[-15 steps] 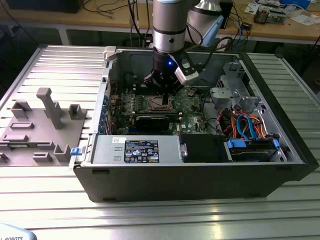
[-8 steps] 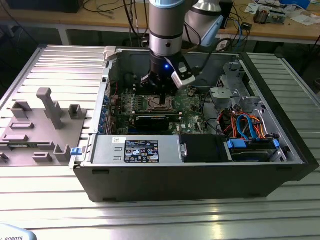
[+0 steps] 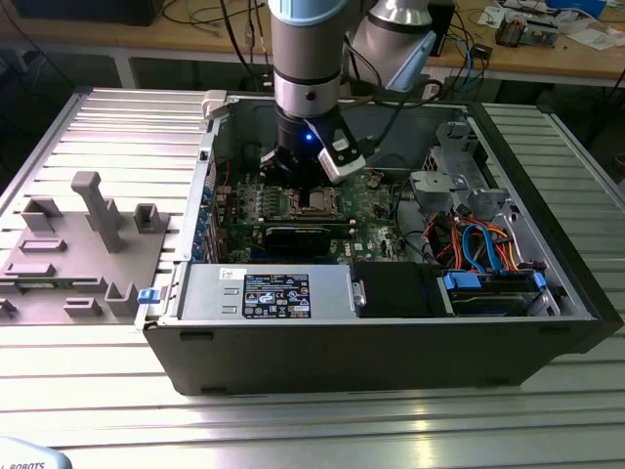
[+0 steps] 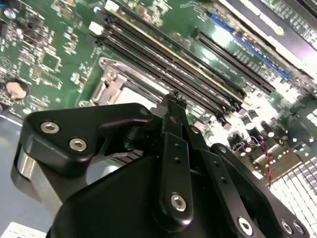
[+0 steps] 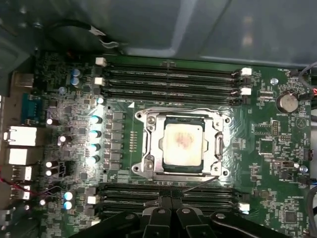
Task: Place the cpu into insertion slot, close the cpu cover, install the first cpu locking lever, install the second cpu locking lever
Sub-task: 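Install the second cpu locking lever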
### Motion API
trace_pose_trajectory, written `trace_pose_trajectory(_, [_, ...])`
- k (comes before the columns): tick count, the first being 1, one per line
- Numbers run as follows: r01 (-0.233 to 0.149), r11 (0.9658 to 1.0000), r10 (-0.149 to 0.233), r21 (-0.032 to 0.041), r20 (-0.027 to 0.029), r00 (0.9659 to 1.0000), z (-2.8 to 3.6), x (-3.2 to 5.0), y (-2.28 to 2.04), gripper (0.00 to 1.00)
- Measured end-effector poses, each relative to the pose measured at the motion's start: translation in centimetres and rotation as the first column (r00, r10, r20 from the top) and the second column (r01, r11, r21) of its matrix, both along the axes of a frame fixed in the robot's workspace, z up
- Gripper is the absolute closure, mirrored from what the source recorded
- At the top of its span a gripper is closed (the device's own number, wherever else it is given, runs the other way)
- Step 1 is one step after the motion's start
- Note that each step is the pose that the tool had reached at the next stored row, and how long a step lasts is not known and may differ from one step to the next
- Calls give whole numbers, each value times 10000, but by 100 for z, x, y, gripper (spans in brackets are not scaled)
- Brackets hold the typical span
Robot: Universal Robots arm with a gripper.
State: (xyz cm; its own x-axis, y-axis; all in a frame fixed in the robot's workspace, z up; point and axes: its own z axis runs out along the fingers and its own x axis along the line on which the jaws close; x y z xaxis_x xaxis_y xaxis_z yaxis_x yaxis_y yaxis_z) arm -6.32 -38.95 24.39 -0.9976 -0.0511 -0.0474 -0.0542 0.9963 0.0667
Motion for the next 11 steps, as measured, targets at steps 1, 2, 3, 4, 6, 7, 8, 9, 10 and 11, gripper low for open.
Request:
trace_pose_trajectory(1, [0, 9999, 0, 128, -1, 10000, -3, -36, -8, 89])
trace_pose_trajectory(2, [-1, 9996, 1, 284, 0, 10000, -10, -88, -21, 89])
trace_pose_trajectory(3, [-1, 9994, 1, 350, 0, 10000, -19, -121, -29, 89])
trace_pose_trajectory(4, [0, 9992, 0, 389, 0, 10000, -29, -147, -38, 89])
trace_pose_trajectory(6, [-1, 9978, 1, 657, 1, 10000, -174, -191, -117, 89])
trace_pose_trajectory(7, [0, 9966, 0, 828, 1, 10000, -305, -240, -131, 89])
trace_pose_trajectory(8, [-7, 9952, 7, 979, -1, 10000, -400, -269, -127, 89])
trace_pose_trajectory(9, [-14, 9946, 14, 1040, -2, 10000, -404, -271, -119, 89])
trace_pose_trajectory(10, [-18, 9942, 18, 1078, -2, 10000, -407, -272, -114, 89])
trace_pose_trajectory(11, [-22, 9938, 23, 1115, -2, 10000, -412, -271, -109, 89])
